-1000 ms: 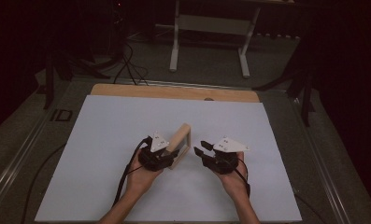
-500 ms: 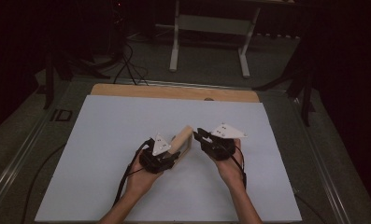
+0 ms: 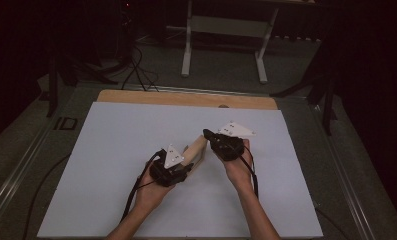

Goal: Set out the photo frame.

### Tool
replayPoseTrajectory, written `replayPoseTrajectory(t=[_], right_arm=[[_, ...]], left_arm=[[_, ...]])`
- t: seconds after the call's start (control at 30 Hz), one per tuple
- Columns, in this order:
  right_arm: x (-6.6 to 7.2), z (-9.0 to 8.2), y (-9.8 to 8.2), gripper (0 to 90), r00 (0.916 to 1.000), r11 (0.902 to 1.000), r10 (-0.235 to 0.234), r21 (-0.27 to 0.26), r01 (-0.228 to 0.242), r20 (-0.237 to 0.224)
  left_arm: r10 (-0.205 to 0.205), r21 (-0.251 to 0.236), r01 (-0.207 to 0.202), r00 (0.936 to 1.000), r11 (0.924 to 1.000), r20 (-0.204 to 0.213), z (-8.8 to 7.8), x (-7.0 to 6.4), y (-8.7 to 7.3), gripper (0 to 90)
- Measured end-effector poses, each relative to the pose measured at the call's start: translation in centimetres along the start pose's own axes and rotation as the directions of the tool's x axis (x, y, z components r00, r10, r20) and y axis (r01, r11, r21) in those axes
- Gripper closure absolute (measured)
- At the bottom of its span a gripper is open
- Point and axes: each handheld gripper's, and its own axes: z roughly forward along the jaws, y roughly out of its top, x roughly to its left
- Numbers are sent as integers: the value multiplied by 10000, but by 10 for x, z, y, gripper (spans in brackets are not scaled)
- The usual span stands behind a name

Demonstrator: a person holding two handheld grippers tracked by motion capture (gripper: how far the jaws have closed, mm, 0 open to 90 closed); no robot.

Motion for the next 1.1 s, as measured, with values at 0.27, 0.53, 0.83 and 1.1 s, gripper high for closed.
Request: replayPoseTrajectory(t=[0.27, 0.53, 0.83, 1.1], right_arm=[[4, 22, 3, 900, 9997, 9985, -253, 483, 250, 52], [0, 33, 3, 900, 9999, 9965, -140, 826, 134, 65], [1, 34, 2, 900, 9996, 9939, -251, 1080, 233, 154], [0, 32, 1, 900, 9996, 9930, -212, 1168, 186, 207]], left_arm=[[71, 7, -71, 10000, 10000, -11, 0, -1, 0, 601], [83, 18, -83, 10000, 10000, -26, 0, -1, 0, 601], [64, 13, -64, 9999, 10000, -126, -1, 0, -1, 595], [-131, 16, 131, 9995, 9999, -273, -2, 4, -2, 590]])
